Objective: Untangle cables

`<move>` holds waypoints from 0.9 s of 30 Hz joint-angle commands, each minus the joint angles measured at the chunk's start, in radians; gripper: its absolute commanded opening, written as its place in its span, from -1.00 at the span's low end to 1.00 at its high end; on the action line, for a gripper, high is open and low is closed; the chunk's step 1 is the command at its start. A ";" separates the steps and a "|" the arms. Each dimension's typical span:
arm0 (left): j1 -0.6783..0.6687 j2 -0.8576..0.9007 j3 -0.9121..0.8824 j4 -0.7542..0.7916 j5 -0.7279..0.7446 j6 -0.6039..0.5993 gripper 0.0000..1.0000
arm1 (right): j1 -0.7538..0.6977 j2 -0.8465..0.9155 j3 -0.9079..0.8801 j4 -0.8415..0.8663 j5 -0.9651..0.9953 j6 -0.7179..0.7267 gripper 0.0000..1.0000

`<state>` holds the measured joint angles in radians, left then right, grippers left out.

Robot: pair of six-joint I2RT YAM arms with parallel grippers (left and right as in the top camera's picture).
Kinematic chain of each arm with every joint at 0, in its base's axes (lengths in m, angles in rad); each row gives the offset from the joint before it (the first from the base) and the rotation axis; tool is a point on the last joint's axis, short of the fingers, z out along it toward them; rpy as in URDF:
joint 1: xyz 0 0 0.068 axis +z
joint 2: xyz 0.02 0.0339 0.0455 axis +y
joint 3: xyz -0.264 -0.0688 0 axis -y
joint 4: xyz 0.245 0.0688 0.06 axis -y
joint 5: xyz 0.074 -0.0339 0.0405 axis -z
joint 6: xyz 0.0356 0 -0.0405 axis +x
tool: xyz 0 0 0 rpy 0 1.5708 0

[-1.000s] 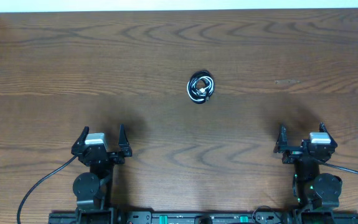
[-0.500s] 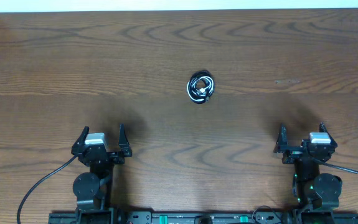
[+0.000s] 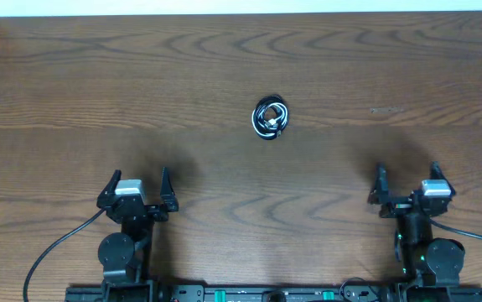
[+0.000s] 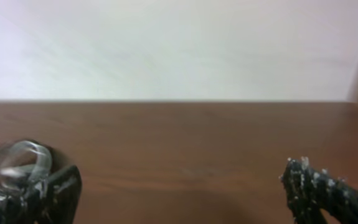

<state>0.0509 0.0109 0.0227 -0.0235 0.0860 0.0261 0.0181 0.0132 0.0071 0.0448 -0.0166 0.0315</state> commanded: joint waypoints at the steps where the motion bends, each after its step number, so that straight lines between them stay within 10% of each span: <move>1: 0.004 -0.007 -0.019 0.006 0.035 -0.002 0.96 | -0.004 -0.008 -0.002 0.036 -0.322 0.259 0.99; 9: 0.003 -0.007 -0.008 0.252 0.490 -0.079 0.96 | -0.004 -0.008 -0.002 0.293 -0.439 0.566 0.99; 14: 0.006 -0.002 0.122 0.364 0.494 -0.204 0.95 | -0.004 -0.008 0.052 0.541 -0.384 0.589 0.99; 27: 0.004 0.639 1.015 -0.538 0.518 -0.075 0.96 | -0.005 0.483 0.882 -0.484 -0.447 0.188 0.98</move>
<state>0.0517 0.4580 0.8562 -0.4152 0.5816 -0.0925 0.0177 0.3126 0.7330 -0.3042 -0.3977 0.3401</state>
